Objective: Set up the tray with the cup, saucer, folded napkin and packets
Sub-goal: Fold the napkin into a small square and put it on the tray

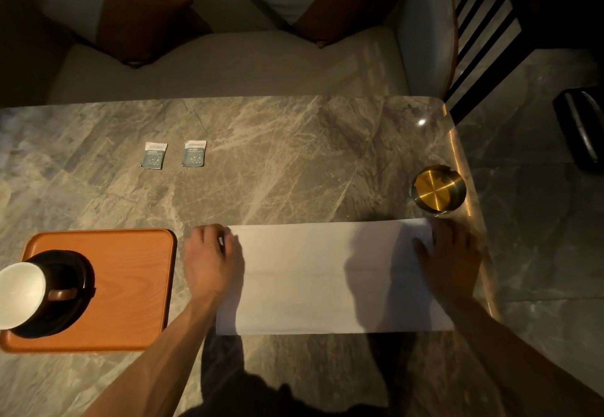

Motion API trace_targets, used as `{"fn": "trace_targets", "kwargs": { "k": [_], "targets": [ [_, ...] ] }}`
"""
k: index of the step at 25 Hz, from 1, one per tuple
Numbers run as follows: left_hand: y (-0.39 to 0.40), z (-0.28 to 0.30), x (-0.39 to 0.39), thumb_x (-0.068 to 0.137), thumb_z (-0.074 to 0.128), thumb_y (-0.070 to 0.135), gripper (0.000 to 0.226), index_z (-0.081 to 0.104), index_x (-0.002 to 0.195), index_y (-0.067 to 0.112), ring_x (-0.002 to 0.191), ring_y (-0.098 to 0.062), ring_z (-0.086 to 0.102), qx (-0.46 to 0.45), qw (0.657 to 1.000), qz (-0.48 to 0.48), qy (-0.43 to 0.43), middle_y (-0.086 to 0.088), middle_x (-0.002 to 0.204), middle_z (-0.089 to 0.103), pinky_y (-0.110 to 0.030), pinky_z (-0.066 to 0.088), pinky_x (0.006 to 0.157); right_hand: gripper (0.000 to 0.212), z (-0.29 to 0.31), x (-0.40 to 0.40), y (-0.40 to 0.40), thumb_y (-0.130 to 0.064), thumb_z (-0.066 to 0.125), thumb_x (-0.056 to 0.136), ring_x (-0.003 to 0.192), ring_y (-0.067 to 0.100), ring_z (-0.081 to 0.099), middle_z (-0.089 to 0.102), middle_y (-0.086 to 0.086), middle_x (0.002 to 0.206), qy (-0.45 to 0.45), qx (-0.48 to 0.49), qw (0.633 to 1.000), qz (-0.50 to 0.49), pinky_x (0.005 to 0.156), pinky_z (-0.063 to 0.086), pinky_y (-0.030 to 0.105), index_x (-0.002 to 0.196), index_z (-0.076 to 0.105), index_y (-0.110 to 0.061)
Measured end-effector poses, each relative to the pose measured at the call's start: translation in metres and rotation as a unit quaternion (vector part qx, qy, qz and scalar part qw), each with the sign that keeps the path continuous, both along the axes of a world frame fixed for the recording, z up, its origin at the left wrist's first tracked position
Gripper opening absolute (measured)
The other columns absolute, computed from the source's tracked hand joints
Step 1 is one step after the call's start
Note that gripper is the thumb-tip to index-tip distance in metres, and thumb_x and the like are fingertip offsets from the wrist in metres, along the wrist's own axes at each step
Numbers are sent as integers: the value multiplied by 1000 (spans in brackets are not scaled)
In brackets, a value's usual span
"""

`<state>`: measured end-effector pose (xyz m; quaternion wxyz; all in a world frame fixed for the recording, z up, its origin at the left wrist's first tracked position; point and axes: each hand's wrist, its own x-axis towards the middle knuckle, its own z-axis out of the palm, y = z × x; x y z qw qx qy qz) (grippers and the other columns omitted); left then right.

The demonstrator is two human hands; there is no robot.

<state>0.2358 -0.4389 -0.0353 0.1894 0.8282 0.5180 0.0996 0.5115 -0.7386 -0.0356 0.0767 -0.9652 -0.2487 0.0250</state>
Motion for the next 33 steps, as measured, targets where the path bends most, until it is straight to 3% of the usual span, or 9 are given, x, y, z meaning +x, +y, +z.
{"fn": "trace_targets", "kwargs": {
  "k": [3,5,9,13,18,25,30,33],
  "targets": [
    [-58,-2,2,97,49,35,28,62,116,18,112,-23,54,33,989,-142,-34,-5,122,59,-38,43,95,48,-9,-62,-1,-47,39,97,120,34,52,56,11,134,-5,38,991,131,98,41,51,131,54,-16],
    [-103,-13,11,96,55,31,34,60,127,18,130,-26,48,22,975,-220,-31,-5,137,56,-41,37,107,48,-19,-105,9,-45,41,97,131,34,47,54,9,142,24,34,982,185,106,36,56,134,54,-19],
    [-156,-30,31,103,35,35,46,42,146,20,150,-25,20,3,956,-290,55,-4,159,33,-50,16,121,51,-31,-145,31,-38,42,97,143,36,35,43,10,153,28,-19,975,221,111,30,64,143,49,-17],
    [-159,-44,28,105,24,39,53,28,155,20,153,-24,7,22,947,-292,129,-4,165,17,-53,10,122,55,-47,-151,28,-40,31,100,149,34,19,28,10,160,46,-56,971,226,114,21,68,151,34,-18],
    [-141,-51,3,104,27,42,58,20,157,20,153,-21,3,27,944,-300,133,-2,166,12,-51,9,123,63,-54,-130,5,-51,24,100,153,28,2,12,2,165,64,-58,975,203,118,4,64,157,11,-27],
    [-88,-52,-51,104,20,43,60,11,159,22,154,-21,0,33,949,-272,155,-1,167,3,-50,4,123,61,-52,-84,-50,-57,13,99,152,25,-3,3,-1,166,85,-72,990,92,118,2,63,156,3,-35],
    [-79,-49,-56,104,20,43,58,11,159,25,153,-21,-4,27,950,-263,164,-1,167,1,-49,1,124,62,-50,-76,-57,-58,14,98,152,26,-4,1,-2,166,91,-83,989,86,118,-1,63,155,1,-37],
    [-80,-38,-54,105,23,39,53,18,157,26,153,-19,-1,7,970,-214,115,-2,167,9,-47,4,124,65,-39,-75,-58,-59,18,97,152,31,2,5,3,166,100,-71,987,102,117,3,62,156,8,-33]
  ]
}}
